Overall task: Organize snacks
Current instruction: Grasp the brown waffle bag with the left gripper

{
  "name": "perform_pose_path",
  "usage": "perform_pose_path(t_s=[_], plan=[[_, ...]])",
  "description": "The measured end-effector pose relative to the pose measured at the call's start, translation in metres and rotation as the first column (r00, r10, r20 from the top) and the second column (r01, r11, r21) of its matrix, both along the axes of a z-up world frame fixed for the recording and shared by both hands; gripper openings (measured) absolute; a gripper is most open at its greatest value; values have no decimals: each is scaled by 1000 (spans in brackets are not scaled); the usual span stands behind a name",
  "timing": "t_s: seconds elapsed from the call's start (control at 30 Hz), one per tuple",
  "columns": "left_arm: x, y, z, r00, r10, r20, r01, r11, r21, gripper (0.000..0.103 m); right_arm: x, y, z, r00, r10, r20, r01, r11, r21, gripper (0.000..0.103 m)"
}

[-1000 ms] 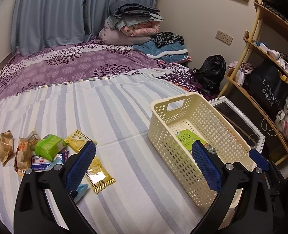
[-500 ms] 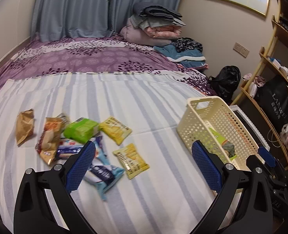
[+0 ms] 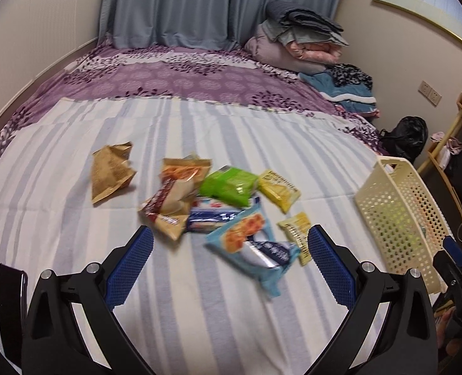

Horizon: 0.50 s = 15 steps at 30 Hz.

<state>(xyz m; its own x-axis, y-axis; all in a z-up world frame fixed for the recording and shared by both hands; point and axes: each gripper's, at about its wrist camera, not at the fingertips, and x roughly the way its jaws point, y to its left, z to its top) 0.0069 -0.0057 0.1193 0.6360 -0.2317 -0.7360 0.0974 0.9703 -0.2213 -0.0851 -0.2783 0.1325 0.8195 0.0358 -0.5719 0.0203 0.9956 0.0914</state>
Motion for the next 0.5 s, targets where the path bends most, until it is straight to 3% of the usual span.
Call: perform_pose_path(t_s=[0.27, 0.5], plan=[[10, 25, -23, 998, 49, -40, -48, 999, 13, 100, 9, 16, -14, 998, 42, -42, -42, 999, -1, 98], [38, 24, -51, 997, 16, -73, -13, 999, 52, 100, 21, 30, -29, 994, 73, -83, -74, 997, -5, 98]])
